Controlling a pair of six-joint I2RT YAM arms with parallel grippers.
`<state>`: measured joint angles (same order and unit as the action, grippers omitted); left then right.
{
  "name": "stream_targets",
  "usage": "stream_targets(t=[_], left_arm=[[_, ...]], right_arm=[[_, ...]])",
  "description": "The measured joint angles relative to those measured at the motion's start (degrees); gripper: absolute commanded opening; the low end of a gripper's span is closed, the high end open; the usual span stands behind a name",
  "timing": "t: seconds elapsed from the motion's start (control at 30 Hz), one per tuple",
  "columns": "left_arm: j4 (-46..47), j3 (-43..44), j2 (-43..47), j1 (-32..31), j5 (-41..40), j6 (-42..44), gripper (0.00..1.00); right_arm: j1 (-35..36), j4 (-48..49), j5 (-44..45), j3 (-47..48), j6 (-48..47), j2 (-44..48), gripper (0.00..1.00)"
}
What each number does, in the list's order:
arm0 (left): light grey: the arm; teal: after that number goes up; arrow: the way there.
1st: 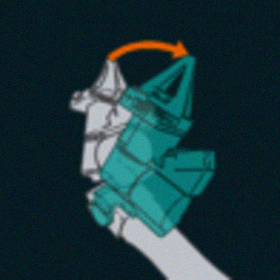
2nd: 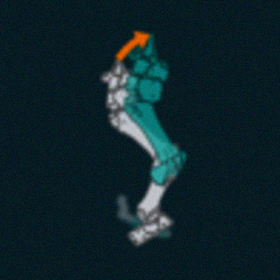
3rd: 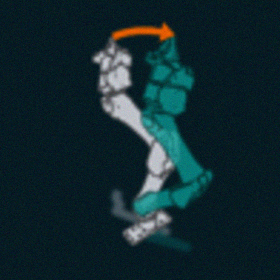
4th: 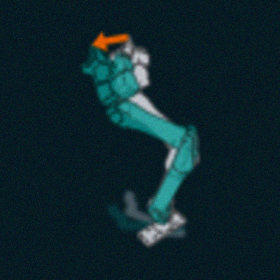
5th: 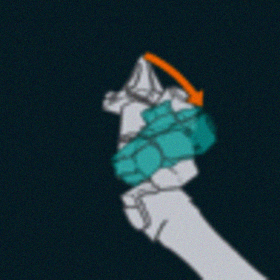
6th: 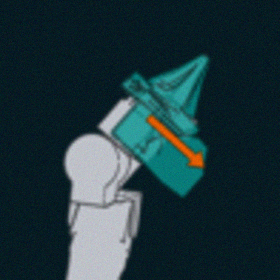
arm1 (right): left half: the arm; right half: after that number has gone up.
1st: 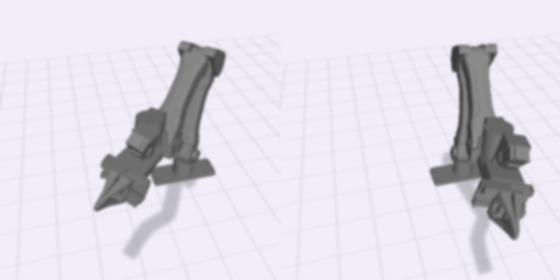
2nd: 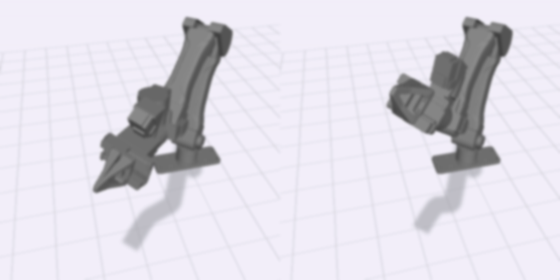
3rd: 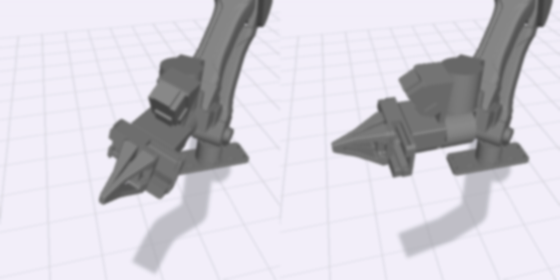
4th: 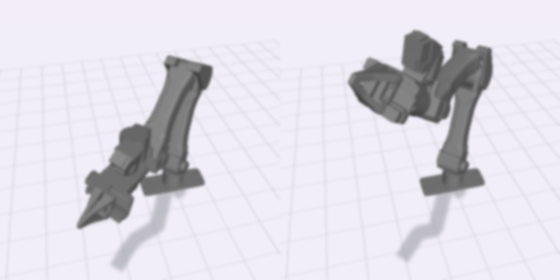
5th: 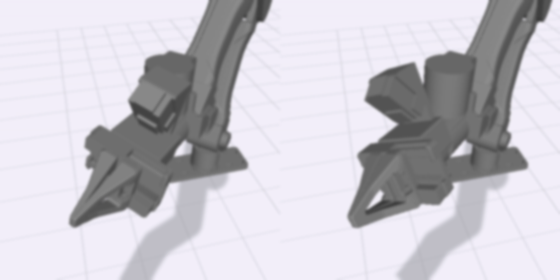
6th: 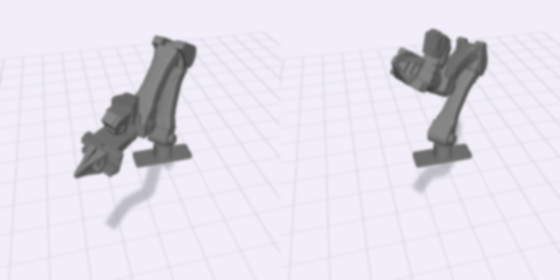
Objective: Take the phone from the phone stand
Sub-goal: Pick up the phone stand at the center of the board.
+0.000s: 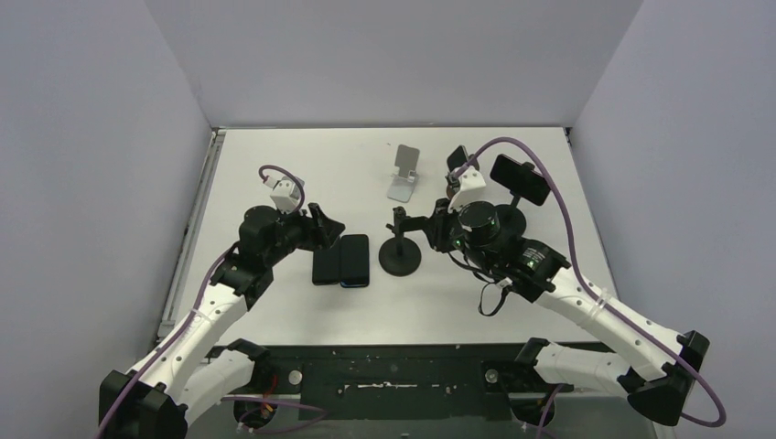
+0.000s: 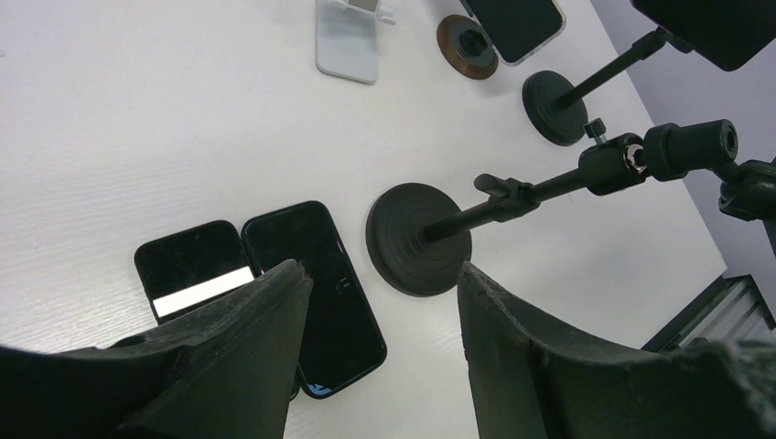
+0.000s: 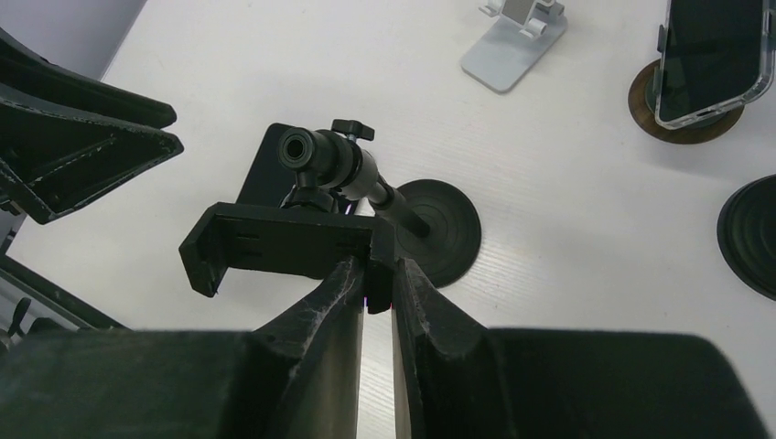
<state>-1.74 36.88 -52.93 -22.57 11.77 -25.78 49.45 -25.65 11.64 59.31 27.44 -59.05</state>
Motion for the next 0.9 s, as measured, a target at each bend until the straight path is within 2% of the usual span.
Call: stream_targets(t=[0.27,0.47,0.67,0.9], left_arm=[[0.0,0.0,0.0,0.0,-0.59,0.0,0.58],[-0.11,0.0,0.39,0.0,-2.29,0.09,0.57],[-0.72,0.0,1.49,0.0,-4.33,0.17,0.57],[-2.97,0.0,2.99,0.0,-8.41,0.57,0.57]], right_arm=[[-0.26,-4.76,-0.37,4.76,-1.11,-1.38,0.0],[-0.31,-8.04,-0.59,12.85,-2.43,-4.48,0.0],[-0.31,-7.32,-1.44,18.97,-3.41,-8.44,0.0],[-0.44,-3.04,-1.7,20.72,-4.15,-13.94,0.0]])
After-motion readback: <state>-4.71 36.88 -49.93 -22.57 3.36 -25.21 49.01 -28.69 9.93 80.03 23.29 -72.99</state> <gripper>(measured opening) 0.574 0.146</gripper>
